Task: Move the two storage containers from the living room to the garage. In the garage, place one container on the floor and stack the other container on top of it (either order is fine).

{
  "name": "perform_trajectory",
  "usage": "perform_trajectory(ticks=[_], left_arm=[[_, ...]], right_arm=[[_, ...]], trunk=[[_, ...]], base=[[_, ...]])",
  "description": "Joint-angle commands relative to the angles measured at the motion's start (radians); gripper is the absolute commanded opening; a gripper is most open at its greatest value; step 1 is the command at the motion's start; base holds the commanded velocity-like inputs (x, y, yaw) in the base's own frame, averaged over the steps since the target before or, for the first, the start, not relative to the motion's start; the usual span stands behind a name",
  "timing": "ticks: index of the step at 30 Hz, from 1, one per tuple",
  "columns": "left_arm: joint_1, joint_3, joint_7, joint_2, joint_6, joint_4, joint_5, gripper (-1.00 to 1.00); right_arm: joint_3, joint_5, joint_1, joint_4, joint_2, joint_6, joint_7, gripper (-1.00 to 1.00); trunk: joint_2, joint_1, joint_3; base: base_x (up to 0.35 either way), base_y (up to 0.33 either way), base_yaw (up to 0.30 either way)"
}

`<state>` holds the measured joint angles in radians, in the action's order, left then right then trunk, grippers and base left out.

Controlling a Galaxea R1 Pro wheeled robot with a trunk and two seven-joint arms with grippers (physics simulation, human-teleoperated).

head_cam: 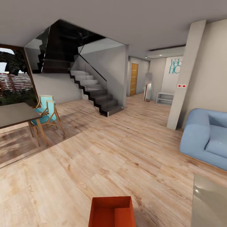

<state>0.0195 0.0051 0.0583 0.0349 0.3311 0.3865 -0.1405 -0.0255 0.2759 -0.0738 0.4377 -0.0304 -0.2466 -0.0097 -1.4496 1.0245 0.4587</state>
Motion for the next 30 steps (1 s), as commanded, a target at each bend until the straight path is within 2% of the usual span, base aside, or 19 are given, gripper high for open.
perform_trajectory(ticks=[1, 8, 30], left_arm=[[0.000, 0.000, 0.006, 0.000, 0.000, 0.001, -0.010, 1.00], [0.000, 0.000, 0.006, 0.000, 0.000, 0.001, -0.010, 1.00], [0.000, 0.000, 0.006, 0.000, 0.000, 0.001, -0.010, 1.00]], right_arm=[[-0.002, 0.002, -0.001, 0.000, 0.000, -0.002, -0.001, 1.00], [-0.002, 0.002, 0.000, 0.000, -0.001, -0.002, -0.001, 1.00], [-0.002, 0.002, -0.001, 0.000, 0.000, -0.002, -0.001, 1.00]], trunk=[[0.000, 0.000, 0.001], [0.000, 0.000, 0.001], [0.000, 0.000, 0.001]], base=[[0.271, 0.000, 0.000], [0.172, 0.000, 0.000], [0.005, -0.005, 0.000]])
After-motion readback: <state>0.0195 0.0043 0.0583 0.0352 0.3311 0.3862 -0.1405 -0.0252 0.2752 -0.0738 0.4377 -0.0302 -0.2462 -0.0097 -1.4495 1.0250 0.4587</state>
